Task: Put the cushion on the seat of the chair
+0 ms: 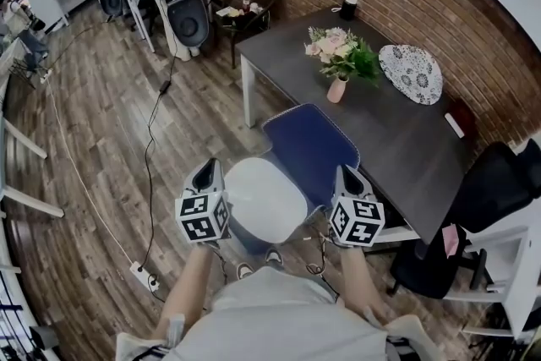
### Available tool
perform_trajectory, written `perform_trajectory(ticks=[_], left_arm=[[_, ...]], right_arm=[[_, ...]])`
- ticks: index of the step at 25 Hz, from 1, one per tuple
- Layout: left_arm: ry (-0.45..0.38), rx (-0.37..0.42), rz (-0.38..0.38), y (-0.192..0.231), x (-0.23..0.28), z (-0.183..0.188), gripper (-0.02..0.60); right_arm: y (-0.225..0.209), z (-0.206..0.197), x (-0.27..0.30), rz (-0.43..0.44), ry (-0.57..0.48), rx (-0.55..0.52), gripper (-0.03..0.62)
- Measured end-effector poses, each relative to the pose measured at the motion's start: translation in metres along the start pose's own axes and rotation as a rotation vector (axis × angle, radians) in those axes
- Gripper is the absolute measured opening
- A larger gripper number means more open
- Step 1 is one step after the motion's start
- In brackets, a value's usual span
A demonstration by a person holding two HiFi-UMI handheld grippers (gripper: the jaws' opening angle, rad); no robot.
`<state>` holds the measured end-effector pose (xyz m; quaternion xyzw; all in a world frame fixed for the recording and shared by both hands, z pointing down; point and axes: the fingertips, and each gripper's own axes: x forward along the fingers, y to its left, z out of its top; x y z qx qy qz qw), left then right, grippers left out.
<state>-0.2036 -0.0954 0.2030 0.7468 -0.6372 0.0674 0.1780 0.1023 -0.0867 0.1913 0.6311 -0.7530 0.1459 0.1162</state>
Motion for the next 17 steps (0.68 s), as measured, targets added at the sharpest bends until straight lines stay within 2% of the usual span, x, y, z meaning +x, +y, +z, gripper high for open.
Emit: perform_trajectory(ticks=[17], left_arm=[[0.004,0.002,-0.011,0.0,-0.01,0.0,0.015]], right_arm=[[0.006,0.001,-0.014,0.01,-0.007,-0.008,0.0]])
